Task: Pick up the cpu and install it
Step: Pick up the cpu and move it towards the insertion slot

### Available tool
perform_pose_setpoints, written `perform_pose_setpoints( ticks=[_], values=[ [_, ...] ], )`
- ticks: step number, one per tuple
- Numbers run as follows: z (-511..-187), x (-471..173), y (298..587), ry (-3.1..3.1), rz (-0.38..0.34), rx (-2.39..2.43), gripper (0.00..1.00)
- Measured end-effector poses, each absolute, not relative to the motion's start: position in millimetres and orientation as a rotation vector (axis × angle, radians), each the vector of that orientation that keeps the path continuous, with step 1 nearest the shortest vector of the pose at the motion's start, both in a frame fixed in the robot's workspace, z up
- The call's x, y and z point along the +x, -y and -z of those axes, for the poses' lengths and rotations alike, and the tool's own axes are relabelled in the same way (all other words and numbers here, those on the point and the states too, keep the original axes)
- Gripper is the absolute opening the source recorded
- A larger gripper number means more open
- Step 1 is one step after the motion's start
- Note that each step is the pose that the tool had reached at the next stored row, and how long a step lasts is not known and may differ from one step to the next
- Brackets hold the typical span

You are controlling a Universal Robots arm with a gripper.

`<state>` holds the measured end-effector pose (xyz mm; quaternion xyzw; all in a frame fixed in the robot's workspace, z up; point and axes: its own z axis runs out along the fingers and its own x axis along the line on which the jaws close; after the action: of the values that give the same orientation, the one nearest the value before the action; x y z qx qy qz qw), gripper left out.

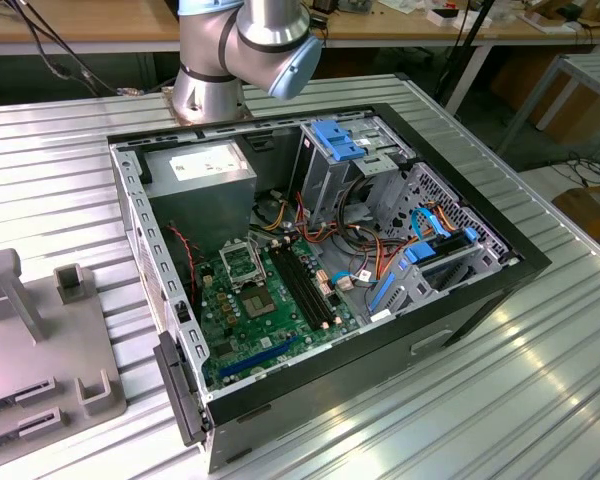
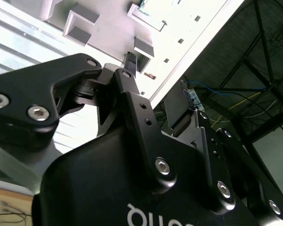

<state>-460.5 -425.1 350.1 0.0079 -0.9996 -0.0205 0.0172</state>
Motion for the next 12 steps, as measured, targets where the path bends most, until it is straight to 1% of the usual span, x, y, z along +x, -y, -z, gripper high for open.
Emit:
perform_pose_setpoints(
  ticks=[12],
  values=[
    [-350.1, -460.5, 425.1, 3.106, 0.064, 0.026, 0.52]
  ],
)
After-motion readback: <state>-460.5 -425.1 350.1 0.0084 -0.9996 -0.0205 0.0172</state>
